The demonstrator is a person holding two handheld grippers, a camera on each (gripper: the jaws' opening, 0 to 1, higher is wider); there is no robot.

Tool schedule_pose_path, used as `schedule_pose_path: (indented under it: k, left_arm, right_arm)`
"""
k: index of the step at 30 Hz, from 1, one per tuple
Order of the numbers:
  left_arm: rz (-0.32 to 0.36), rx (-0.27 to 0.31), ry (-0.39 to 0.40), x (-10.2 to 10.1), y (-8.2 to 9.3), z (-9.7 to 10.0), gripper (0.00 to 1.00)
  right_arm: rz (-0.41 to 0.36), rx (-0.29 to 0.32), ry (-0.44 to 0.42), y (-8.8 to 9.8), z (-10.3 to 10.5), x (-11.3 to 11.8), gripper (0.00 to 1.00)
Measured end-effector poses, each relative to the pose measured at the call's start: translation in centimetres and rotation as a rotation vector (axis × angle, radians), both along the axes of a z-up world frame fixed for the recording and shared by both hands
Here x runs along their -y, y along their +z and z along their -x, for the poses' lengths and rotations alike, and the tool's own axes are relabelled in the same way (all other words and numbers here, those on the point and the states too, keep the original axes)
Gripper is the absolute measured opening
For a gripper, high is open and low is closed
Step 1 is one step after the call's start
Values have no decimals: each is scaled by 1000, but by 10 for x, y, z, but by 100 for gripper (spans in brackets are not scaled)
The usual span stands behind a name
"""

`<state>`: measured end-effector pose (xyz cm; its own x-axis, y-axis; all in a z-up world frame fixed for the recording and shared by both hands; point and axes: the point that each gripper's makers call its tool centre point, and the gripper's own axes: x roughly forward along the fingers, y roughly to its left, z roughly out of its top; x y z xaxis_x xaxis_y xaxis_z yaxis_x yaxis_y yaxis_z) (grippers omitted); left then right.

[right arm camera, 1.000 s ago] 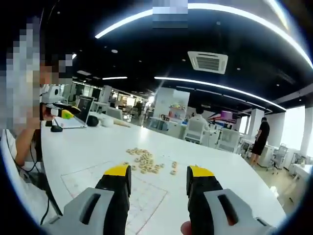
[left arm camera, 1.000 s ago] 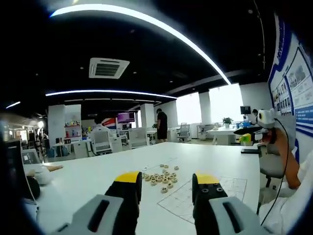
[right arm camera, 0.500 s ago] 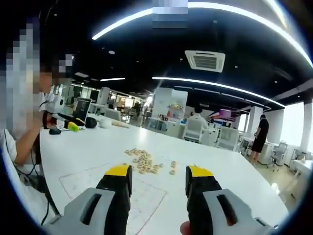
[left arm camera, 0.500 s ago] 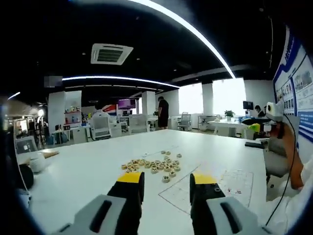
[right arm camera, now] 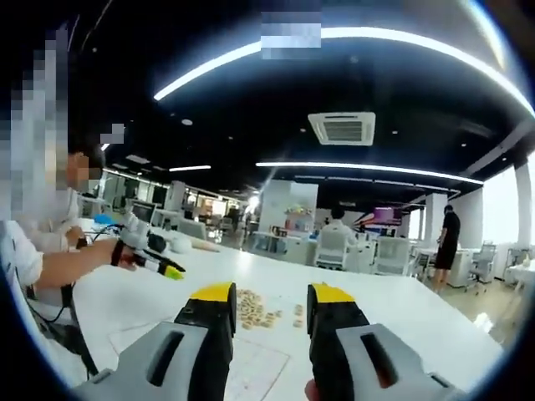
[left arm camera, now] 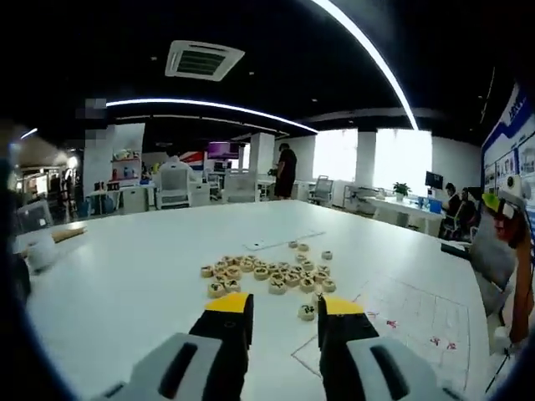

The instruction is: Pick up the chess pieces one by one and place each piece onto its starting position on the chessboard, setting the pieces on their correct points until all the chess pieces are arranged in the starting layout

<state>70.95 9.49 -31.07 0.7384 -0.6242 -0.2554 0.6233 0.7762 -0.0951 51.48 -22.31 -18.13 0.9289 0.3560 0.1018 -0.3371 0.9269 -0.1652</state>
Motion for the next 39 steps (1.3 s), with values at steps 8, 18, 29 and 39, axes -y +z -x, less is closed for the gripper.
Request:
schedule_pose_path:
  k: [8, 18, 29, 39]
  left_arm:
    - [28, -12, 85, 3, -27, -54, 28]
    - [2, -80, 162, 10, -76, -98, 23]
    - [-23, -62, 188, 28, -86, -116, 29]
    - [-44, -42, 235, 22, -90, -132, 30]
  right_arm:
    - [14, -6, -9, 0, 0, 0, 33]
    - [15, -14, -27, -2, -2, 4, 33]
    - [16, -18, -33, -4, -3, 6, 33]
    - [15, -27, -34, -7, -6, 7, 33]
